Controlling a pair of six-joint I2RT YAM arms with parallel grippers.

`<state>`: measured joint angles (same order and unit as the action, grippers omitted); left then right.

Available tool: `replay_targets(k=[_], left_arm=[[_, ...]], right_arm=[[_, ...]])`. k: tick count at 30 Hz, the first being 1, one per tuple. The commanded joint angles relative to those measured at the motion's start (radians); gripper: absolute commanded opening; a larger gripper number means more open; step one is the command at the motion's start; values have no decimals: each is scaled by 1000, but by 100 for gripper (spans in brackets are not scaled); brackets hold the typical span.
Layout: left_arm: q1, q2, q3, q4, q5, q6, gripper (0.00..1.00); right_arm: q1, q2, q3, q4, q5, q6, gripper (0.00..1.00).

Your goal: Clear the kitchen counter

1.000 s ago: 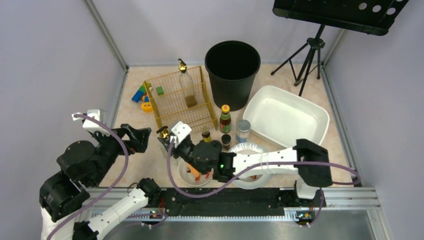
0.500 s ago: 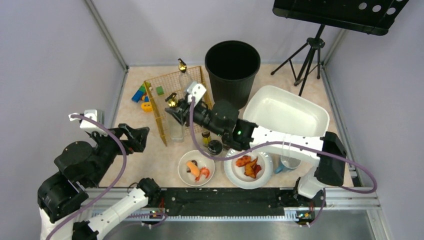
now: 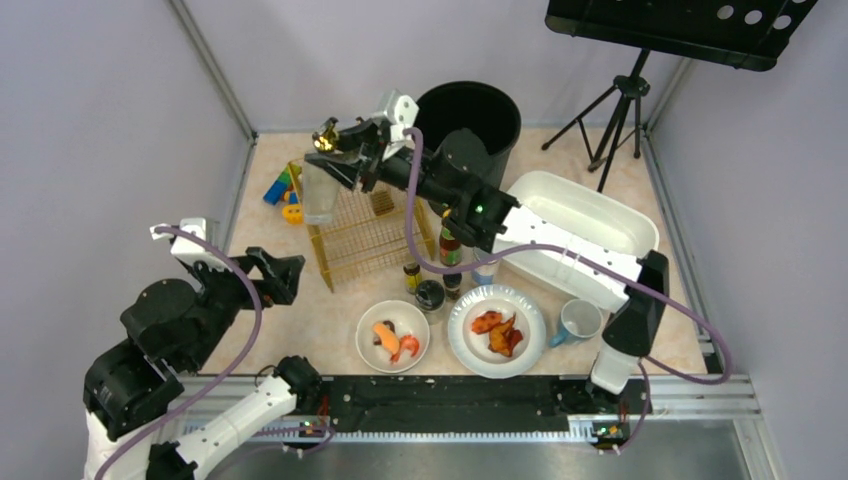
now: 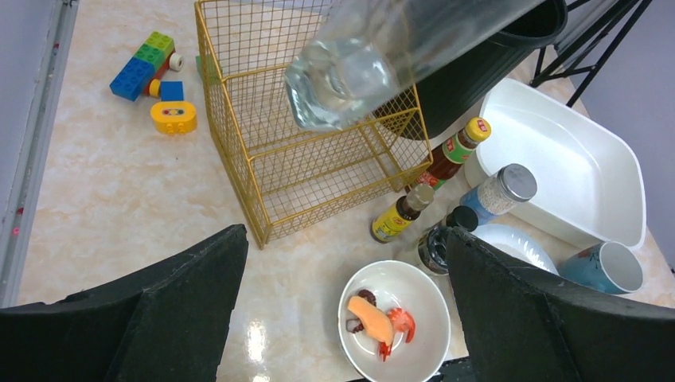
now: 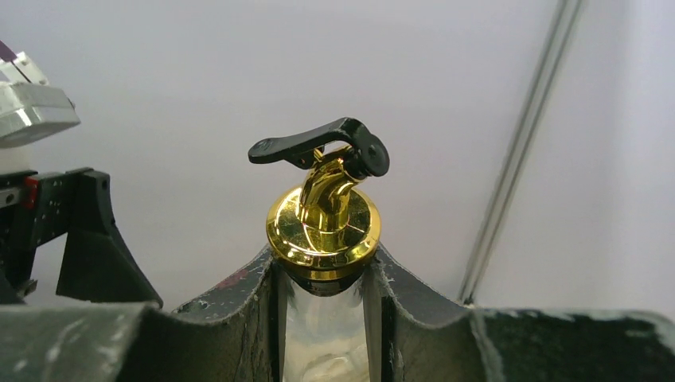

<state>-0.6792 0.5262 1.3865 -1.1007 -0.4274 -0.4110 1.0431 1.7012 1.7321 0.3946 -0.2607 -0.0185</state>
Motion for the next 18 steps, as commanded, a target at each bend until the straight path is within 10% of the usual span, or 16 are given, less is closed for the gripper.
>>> replay_targets(k=[1,18], left_arm=[[1,1,-16,51,24,21,99],[1,-54,-60,41,48,15,99]], right_arm=[[-38,74,150,144,-124,-32,0],[-181,313,298,395,-316,77,0]])
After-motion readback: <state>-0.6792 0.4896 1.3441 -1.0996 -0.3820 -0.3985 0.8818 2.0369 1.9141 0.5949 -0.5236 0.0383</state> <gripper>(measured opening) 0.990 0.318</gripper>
